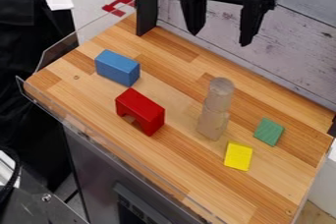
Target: Put the blue rectangle on top of the cylinder.
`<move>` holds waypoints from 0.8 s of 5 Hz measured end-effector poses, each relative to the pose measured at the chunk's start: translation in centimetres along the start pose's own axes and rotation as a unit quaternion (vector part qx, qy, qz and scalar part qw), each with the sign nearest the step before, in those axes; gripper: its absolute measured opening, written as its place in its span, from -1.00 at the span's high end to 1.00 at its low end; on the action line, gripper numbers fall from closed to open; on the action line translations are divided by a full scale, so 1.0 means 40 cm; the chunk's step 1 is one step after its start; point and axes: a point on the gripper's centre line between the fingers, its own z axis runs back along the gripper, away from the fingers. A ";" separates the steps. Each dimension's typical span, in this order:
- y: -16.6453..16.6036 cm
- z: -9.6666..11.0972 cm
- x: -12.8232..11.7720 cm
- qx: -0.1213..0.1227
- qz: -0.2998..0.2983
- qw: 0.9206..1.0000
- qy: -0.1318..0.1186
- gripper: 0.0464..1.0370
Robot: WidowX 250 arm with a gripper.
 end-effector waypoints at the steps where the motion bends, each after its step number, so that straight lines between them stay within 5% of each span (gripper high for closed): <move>1: 0.003 -0.024 -0.007 0.001 0.003 1.000 0.017 -0.92; 3: 0.102 -0.042 0.003 -0.053 0.101 0.992 -0.046 -0.92; 4: 0.151 -0.046 -0.013 -0.044 0.183 0.979 -0.078 -0.92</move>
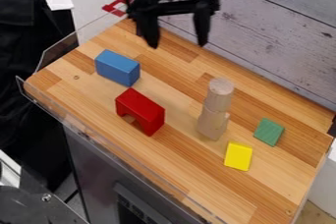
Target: Put the blue rectangle on top of the cylinder.
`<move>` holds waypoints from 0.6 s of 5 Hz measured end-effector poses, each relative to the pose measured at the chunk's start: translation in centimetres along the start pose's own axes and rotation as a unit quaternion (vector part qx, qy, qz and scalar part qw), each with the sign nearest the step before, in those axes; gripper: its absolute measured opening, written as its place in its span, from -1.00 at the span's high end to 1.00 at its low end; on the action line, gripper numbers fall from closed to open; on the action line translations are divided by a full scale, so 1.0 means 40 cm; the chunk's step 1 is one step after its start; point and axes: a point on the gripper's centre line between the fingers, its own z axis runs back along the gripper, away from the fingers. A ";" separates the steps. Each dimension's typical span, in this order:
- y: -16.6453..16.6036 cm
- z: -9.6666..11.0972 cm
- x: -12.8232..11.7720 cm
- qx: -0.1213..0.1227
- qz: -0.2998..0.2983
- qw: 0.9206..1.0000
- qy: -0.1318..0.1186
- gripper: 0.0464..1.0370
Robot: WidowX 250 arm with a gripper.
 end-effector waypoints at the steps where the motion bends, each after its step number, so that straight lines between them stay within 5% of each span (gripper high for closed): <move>1: 0.037 -0.003 0.009 0.038 0.082 0.996 -0.013 -0.92; 2: 0.056 -0.015 0.017 0.065 0.155 0.985 -0.034 -0.92; 3: 0.082 -0.026 0.031 0.110 0.255 0.960 -0.044 -0.92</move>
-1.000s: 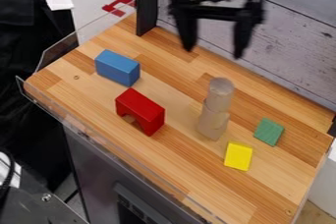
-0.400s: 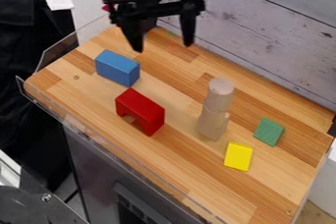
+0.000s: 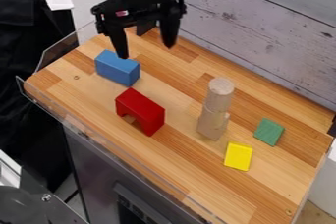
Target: Put the blue rectangle on top of the cylinder.
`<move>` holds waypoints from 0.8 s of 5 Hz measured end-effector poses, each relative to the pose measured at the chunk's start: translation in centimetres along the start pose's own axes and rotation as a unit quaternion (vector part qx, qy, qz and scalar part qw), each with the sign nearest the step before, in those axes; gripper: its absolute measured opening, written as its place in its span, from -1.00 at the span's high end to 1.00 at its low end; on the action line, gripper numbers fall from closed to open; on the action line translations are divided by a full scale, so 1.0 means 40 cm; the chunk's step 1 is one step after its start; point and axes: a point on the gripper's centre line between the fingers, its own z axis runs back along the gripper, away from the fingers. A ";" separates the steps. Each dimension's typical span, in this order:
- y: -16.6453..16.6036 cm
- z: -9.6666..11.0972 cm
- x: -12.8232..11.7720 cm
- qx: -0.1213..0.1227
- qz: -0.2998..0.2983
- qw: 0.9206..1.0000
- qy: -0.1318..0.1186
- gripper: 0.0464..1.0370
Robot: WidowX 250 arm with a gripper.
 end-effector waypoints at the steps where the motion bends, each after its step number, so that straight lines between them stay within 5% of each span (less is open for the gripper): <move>1: -0.002 -0.013 0.026 0.016 0.091 0.996 -0.019 -0.92; 2: 0.002 -0.029 0.049 0.013 0.174 0.984 -0.034 -0.92; 4: 0.017 -0.070 0.088 0.028 0.235 0.971 -0.035 -0.92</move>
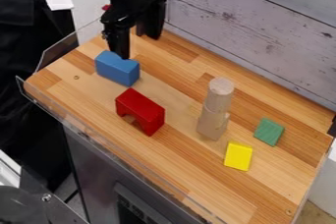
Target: Put the blue rectangle on top of the cylinder.
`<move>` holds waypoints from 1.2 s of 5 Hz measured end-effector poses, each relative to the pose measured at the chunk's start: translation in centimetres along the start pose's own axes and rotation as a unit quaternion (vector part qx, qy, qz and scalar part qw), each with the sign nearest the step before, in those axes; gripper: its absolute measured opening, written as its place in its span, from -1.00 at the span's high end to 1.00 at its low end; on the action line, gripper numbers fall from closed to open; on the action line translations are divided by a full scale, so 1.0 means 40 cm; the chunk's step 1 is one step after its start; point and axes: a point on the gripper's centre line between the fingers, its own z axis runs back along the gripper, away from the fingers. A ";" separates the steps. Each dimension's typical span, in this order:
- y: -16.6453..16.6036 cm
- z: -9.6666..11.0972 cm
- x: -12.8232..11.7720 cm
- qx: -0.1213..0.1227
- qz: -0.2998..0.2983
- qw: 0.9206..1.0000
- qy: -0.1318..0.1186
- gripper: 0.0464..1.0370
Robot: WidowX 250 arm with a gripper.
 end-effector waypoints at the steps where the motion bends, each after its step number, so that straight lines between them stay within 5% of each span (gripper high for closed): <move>1: -0.006 -0.010 0.011 -0.003 0.008 1.000 -0.001 -0.92; 4: 0.011 -0.042 0.083 -0.008 0.068 0.998 -0.002 -0.92; 6: 0.023 -0.102 0.091 0.010 0.077 0.997 0.023 -0.92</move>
